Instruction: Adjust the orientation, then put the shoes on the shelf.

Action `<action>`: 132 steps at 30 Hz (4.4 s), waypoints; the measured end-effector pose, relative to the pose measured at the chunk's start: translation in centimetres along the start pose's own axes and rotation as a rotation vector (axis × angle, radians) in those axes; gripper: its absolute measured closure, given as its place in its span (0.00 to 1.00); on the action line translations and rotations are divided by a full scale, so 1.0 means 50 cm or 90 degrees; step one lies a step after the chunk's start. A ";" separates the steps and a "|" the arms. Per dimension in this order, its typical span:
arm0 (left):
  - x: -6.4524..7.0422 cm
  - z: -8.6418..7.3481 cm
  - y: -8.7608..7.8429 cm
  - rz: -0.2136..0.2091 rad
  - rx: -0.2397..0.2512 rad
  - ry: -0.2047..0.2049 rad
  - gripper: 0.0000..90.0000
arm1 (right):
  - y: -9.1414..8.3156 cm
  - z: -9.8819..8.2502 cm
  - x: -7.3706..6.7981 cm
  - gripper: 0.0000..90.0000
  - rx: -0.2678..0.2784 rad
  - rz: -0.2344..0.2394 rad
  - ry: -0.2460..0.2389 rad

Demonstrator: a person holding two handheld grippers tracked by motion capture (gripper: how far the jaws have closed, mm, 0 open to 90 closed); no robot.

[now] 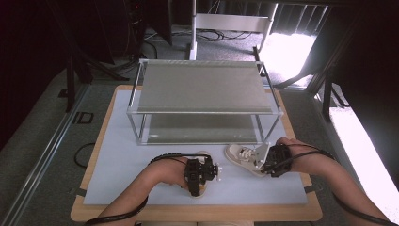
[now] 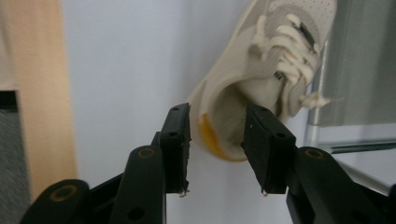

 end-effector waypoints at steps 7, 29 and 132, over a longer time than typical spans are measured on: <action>-0.001 -0.001 -0.001 -0.001 0.002 0.003 0.64 | 0.042 -0.007 0.001 0.75 -0.086 0.041 -0.032; 0.002 -0.004 -0.006 0.009 0.020 -0.009 0.64 | 0.030 0.071 -0.066 0.74 0.034 0.113 0.034; -0.271 0.131 -0.017 0.099 0.320 0.007 0.86 | 0.060 0.118 0.150 0.79 0.096 0.028 0.051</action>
Point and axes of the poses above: each handheld gripper's, and its own axes: y roughly forward along the jaws, z roughly out of its top, x roughly to its right, the point moved 9 cm from there along y, roughly forward along the jaws, and after that the axes turned 2 degrees about y, right-handed, at the moved point
